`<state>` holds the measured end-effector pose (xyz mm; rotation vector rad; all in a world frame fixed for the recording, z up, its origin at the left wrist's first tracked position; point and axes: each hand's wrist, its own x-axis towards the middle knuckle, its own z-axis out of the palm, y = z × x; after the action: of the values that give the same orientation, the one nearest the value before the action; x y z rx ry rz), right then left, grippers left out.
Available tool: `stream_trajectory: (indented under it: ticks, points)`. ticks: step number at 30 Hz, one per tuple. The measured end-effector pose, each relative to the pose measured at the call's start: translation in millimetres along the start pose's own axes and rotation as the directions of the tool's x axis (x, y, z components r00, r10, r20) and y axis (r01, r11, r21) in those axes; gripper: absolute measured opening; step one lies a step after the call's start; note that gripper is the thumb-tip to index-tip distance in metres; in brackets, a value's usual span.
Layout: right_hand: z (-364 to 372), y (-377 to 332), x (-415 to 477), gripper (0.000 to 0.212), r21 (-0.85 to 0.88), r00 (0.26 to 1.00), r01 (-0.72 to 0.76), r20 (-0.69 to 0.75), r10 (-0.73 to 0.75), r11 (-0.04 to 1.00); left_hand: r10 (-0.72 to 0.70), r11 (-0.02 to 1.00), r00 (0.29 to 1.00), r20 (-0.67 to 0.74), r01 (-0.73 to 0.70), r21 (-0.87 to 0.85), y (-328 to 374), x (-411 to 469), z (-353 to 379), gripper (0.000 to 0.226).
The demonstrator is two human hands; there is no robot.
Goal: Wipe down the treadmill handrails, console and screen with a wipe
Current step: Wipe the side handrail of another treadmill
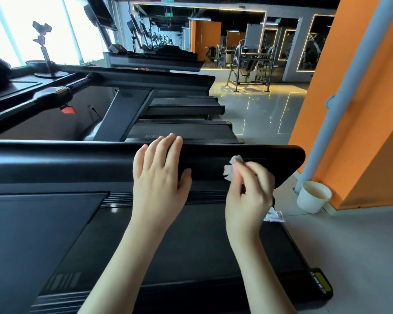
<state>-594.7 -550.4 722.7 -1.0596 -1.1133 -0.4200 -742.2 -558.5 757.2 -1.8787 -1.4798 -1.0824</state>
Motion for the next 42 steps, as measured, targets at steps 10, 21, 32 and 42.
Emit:
stream_trajectory:
  ticks: [10,21,32,42]
  points:
    - [12,-12,44,0.024,-0.060,0.986,0.064,0.159,-0.054,0.996,-0.059,0.992,0.998,0.011,0.057,0.114,-15,0,-6,0.057]
    - [32,-26,77,0.028,-0.090,0.779,0.170,0.622,-0.078,0.981,-0.038,0.994,0.999,0.003,0.038,0.098,-15,0,-9,0.054]
    - [12,-26,42,0.018,-0.043,0.943,0.133,0.314,-0.113,0.990,-0.017,0.996,1.000,0.013,0.016,0.091,-19,0,-11,0.052]
    - [5,-18,7,0.014,-0.070,0.995,0.001,0.101,0.006,0.998,0.008,0.998,1.000,0.005,-0.008,0.069,-21,0,-11,0.050]
